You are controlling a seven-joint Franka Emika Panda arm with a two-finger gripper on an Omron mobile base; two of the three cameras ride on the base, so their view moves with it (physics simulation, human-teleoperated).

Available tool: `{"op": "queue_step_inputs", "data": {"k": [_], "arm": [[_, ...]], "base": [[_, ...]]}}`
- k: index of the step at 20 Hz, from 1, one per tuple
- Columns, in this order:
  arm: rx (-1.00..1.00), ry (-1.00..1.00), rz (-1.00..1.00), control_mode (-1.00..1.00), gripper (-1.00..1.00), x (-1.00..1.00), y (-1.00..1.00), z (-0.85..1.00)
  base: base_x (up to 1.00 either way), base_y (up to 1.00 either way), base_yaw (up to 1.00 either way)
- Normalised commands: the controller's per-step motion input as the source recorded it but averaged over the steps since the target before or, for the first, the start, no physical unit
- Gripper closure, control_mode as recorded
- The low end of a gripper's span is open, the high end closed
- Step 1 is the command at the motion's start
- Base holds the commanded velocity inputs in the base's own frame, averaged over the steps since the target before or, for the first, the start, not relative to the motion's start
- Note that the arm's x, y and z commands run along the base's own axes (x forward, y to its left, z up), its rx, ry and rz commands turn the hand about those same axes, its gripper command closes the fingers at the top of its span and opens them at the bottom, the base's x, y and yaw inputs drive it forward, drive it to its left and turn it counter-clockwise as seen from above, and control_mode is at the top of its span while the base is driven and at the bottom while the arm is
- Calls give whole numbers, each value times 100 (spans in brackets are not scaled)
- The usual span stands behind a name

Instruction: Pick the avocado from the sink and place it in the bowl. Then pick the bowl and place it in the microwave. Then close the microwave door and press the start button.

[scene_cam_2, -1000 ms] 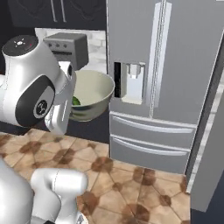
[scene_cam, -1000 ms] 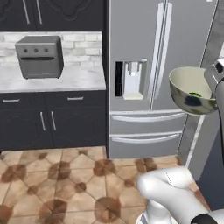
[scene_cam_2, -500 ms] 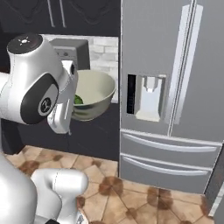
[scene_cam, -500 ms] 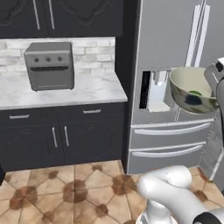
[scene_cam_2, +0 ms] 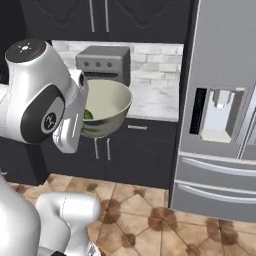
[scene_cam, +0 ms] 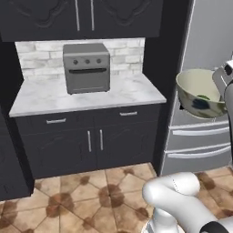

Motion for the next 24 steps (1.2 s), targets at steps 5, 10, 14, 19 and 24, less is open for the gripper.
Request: {"op": "queue_step_inputs", "data": {"k": [5,10,14,19,24], "arm": [[0,0,0,100,100,0,0,0],[0,0,0,100,100,0,0,0],[0,0,0,100,100,0,0,0],[0,0,0,100,100,0,0,0],[0,0,0,100,100,0,0,0]], "base": [[21,100,-12],[26,100,-6],[29,100,0],[29,100,2],[36,100,3]]}}
